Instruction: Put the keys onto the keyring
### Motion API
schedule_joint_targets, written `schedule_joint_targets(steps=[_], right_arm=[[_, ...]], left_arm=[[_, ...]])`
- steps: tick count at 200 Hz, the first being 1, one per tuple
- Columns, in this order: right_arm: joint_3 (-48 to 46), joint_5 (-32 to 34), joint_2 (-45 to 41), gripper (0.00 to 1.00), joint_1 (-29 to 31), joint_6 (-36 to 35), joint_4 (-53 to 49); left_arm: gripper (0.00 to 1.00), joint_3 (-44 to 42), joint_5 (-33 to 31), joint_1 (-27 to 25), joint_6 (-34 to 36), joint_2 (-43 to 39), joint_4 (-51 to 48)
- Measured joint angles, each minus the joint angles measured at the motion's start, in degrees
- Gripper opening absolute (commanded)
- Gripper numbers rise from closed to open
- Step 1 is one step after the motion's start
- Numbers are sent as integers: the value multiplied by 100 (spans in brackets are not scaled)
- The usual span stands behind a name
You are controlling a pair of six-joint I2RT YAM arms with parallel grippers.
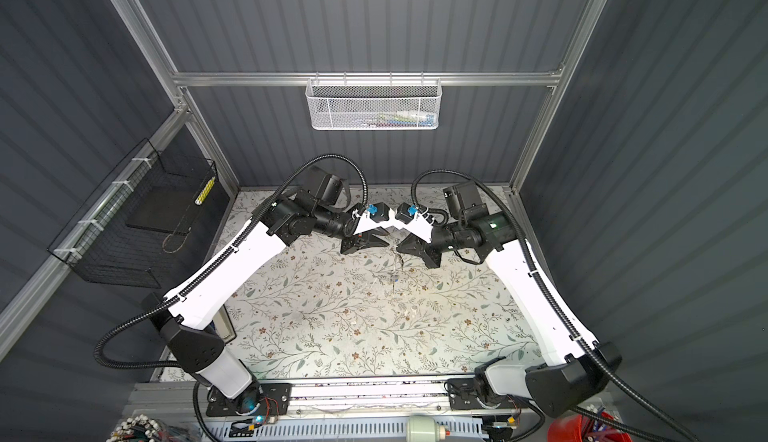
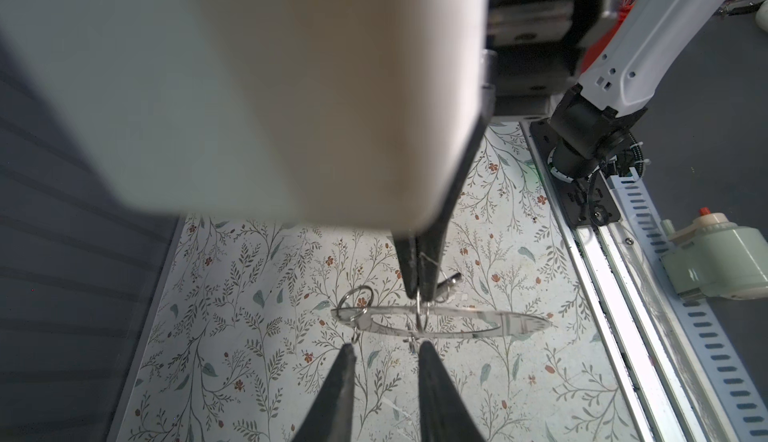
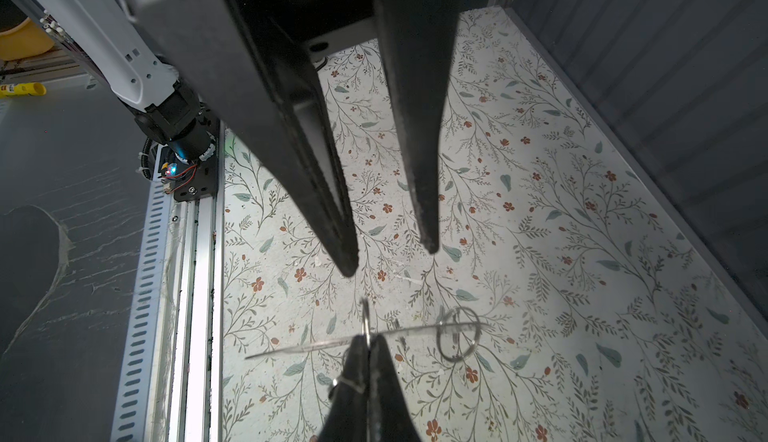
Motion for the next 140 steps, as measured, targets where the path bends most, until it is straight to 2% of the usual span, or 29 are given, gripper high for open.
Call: schedule_joint_targets(steps=[57, 99, 140], right_arm=[[0, 0, -2, 0, -7, 87, 4], [0, 39, 33, 0, -24, 234, 26], [-7, 15, 68, 0, -20, 328, 127]], left_arm=[[27, -42, 22, -9, -87, 11, 105], [28, -857, -146, -120, -173, -409, 927], [27, -1300, -358, -308, -142, -669, 1213]])
